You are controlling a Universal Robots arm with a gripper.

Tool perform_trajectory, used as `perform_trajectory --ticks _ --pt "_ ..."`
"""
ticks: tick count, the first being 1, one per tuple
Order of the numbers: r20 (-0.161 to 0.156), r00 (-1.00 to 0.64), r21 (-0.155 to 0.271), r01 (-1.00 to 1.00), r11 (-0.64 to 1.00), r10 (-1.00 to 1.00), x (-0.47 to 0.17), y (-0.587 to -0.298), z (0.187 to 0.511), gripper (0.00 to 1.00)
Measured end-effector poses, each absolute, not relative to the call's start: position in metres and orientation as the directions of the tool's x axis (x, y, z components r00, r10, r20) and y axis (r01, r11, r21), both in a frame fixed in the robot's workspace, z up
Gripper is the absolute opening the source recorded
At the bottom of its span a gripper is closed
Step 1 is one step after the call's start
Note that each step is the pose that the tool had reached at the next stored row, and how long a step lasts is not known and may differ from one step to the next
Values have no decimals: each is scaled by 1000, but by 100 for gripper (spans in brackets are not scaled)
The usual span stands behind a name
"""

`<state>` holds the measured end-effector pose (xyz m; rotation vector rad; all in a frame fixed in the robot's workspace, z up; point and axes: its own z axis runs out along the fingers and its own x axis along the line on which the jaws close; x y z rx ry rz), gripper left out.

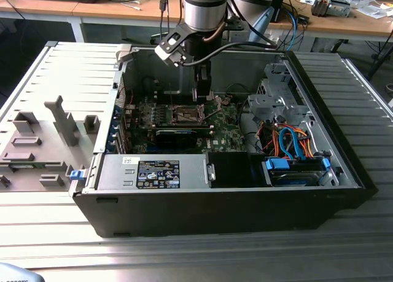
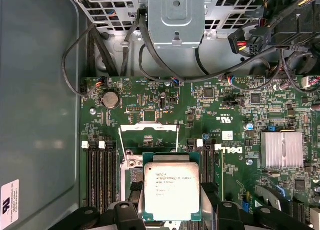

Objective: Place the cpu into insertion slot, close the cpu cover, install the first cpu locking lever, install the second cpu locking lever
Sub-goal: 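Place the cpu into insertion slot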

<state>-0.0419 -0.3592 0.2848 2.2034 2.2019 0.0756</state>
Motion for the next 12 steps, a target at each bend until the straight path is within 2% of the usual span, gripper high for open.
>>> perform_trajectory --ticks 12 --pt "16 0 52 999 -1 1000 -47 -359 282 54"
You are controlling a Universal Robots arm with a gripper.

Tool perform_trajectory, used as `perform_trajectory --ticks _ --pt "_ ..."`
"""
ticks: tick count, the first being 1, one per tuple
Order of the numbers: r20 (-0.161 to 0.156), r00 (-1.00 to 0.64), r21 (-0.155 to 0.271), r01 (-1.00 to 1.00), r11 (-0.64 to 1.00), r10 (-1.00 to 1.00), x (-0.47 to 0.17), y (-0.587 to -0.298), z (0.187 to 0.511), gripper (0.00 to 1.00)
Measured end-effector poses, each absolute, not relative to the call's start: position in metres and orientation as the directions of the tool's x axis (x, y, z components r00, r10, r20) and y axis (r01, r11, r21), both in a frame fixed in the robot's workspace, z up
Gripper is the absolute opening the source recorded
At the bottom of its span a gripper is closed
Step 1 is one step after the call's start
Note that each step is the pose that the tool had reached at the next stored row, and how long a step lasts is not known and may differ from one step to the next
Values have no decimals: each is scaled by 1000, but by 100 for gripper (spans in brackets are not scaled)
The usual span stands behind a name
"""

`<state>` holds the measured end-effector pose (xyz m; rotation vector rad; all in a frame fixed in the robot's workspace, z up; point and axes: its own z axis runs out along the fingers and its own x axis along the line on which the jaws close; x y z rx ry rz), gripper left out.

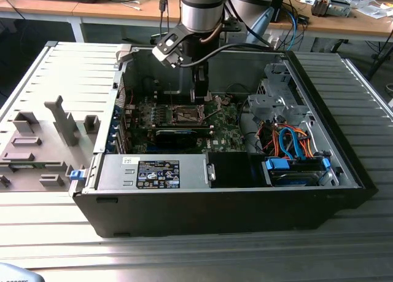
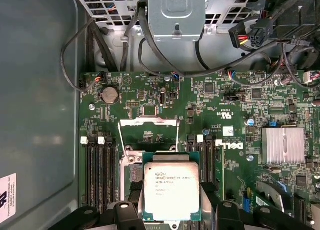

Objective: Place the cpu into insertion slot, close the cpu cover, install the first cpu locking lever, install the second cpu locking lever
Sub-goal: 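Place the cpu into insertion slot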

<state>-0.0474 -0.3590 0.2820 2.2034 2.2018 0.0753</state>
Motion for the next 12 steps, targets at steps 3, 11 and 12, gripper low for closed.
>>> perform_trajectory --ticks 3,11,12 --pt "16 0 52 999 -1 1000 -48 -359 282 54" --pt "16 0 52 999 -1 1000 -52 -359 279 54" --pt "16 1 52 999 -1 1000 -53 -359 277 54"
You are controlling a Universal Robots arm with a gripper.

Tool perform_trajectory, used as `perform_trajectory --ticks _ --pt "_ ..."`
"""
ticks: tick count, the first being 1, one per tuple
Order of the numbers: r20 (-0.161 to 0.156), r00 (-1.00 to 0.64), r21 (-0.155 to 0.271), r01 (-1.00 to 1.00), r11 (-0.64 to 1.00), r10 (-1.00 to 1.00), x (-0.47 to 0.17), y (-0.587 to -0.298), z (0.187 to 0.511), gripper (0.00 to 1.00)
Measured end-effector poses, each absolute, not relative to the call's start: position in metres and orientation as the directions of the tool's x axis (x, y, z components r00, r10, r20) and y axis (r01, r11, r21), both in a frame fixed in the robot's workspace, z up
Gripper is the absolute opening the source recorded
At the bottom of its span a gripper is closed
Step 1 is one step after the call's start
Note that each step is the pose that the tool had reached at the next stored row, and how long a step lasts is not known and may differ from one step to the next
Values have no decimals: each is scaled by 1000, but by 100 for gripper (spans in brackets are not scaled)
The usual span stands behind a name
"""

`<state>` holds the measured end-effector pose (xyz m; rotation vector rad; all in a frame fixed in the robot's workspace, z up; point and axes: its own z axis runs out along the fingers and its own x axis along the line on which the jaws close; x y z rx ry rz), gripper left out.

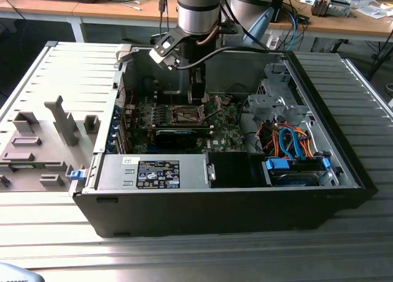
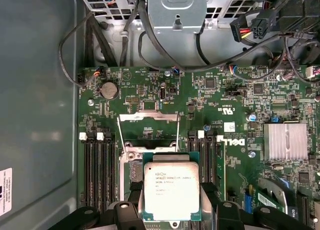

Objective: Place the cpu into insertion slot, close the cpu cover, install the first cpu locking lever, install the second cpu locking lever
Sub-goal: 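Place the cpu into insertion slot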

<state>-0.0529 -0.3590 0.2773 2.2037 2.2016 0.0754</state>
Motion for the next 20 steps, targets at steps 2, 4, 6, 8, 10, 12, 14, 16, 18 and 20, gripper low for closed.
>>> perform_trajectory --ticks 2,4,6,8,10,12,14,16,18,20 --pt "16 0 52 999 -1 1000 -54 -359 277 54" --pt "16 0 52 999 -1 1000 -54 -359 277 54" --pt "16 0 52 999 -1 1000 -55 -359 276 54" --pt "16 0 52 999 -1 1000 -55 -359 276 54" --pt "16 0 52 999 -1 1000 -55 -359 276 54" --pt "16 0 52 999 -1 1000 -56 -359 276 54" --pt "16 0 52 999 -1 1000 -56 -359 275 54" --pt "16 0 52 999 -1 1000 -56 -359 275 54" --pt "16 0 52 999 -1 1000 -57 -359 275 54" --pt "16 0 52 999 -1 1000 -57 -359 274 54"
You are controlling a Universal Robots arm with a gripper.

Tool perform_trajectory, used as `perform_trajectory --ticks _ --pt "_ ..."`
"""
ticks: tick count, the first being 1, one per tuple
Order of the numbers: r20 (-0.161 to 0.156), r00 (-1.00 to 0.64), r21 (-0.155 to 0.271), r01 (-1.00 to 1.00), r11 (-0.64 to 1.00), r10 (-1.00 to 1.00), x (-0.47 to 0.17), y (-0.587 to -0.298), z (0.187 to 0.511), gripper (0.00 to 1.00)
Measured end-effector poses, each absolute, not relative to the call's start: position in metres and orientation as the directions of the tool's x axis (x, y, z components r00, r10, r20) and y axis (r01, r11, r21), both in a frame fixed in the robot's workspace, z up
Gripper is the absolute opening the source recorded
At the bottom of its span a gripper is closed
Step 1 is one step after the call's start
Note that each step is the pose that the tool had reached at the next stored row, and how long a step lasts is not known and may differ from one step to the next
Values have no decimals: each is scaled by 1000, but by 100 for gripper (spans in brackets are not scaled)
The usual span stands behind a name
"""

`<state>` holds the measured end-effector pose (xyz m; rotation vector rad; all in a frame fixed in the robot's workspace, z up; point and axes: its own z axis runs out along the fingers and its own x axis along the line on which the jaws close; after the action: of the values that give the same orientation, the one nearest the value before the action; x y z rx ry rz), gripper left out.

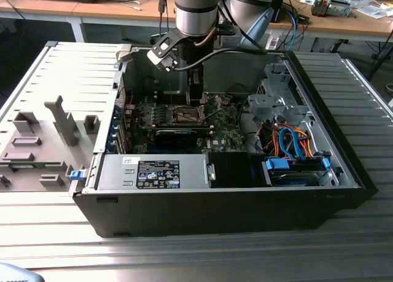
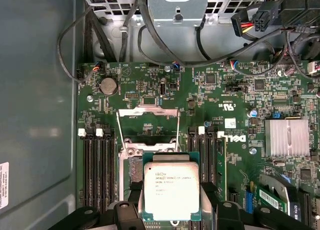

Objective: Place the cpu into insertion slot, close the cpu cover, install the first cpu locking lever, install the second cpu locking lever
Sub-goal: 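Place the cpu into insertion slot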

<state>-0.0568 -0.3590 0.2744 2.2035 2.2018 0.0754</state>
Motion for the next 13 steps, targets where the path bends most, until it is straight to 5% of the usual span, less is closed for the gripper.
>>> perform_trajectory --ticks 13 --pt "16 0 52 999 -1 1000 -60 -359 273 54"
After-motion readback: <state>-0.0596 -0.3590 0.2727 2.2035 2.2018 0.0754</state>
